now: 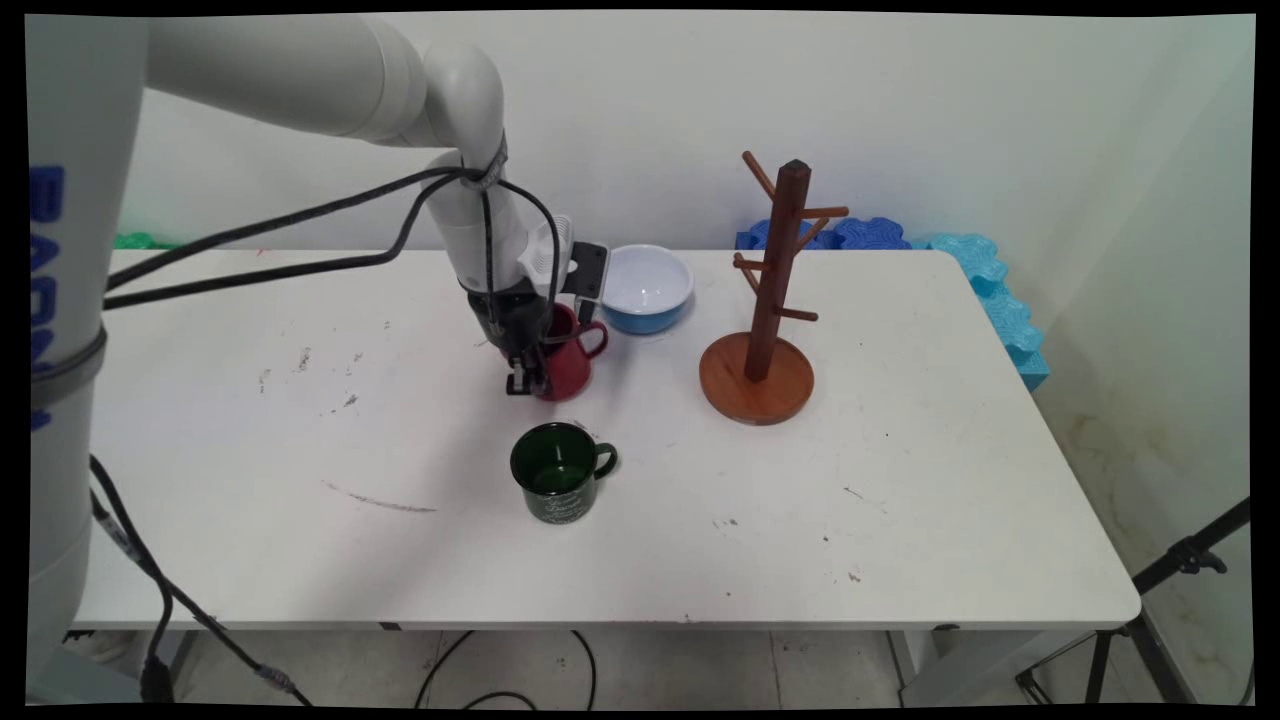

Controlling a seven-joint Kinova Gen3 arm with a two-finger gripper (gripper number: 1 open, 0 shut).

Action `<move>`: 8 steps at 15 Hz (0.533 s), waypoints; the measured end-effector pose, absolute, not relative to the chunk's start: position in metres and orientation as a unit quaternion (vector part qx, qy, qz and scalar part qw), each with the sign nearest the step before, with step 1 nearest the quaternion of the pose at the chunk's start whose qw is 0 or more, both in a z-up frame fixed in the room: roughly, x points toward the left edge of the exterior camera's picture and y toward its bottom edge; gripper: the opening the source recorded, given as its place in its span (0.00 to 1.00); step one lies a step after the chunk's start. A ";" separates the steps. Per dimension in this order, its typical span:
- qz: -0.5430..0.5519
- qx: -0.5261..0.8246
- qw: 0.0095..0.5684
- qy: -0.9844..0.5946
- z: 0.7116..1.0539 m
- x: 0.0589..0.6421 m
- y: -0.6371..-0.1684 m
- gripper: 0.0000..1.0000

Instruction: Place the picked object on the table

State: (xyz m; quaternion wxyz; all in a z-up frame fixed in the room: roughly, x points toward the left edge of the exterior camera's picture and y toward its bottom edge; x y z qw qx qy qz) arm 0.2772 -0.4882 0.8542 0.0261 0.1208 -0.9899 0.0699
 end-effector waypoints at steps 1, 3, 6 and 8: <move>0.070 0.120 0.027 -0.990 0.853 0.277 -0.489 1.00; 0.071 0.119 0.029 -0.990 0.852 0.277 -0.490 1.00; 0.075 0.114 0.035 -0.990 0.851 0.274 -0.489 1.00; 0.082 0.110 0.046 -0.989 0.855 0.272 -0.488 1.00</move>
